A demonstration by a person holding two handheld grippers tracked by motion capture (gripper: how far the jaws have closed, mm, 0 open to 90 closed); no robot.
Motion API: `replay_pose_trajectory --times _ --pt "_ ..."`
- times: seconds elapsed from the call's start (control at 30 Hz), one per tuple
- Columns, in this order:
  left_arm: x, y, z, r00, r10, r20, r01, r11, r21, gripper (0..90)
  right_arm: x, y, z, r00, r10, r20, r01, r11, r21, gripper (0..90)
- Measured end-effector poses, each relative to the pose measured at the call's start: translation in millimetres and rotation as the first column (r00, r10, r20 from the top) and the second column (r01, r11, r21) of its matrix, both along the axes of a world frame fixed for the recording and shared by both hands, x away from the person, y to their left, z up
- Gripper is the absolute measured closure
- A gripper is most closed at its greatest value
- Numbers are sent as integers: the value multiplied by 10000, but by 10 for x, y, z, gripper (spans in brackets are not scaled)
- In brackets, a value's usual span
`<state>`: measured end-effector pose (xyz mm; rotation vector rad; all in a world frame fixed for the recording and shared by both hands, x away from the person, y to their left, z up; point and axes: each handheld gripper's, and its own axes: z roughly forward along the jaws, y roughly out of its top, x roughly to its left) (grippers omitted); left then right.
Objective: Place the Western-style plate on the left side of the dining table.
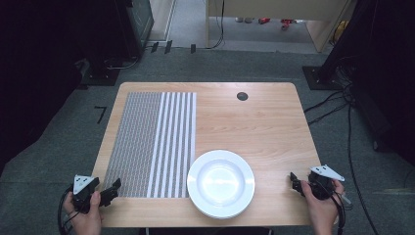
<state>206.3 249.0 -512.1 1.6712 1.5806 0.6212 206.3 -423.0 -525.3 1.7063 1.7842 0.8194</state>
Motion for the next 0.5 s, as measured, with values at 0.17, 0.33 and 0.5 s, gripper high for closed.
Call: replay_pose_trajectory --times 0.17,0.33,0.5 --pt "1 -35 36 10000 -35 67 37 9997 -236 172 1 0 -1 10000 25 6 -25 10000 -5 184" --pt "15 -155 150 9988 -321 361 331 9991 -266 172 6 -1 -4 10000 20 -31 -20 10000 -20 151" --pt "49 -314 263 9959 -705 573 735 9959 -529 172 17 -4 -7 9999 -133 -109 132 9999 -17 122"
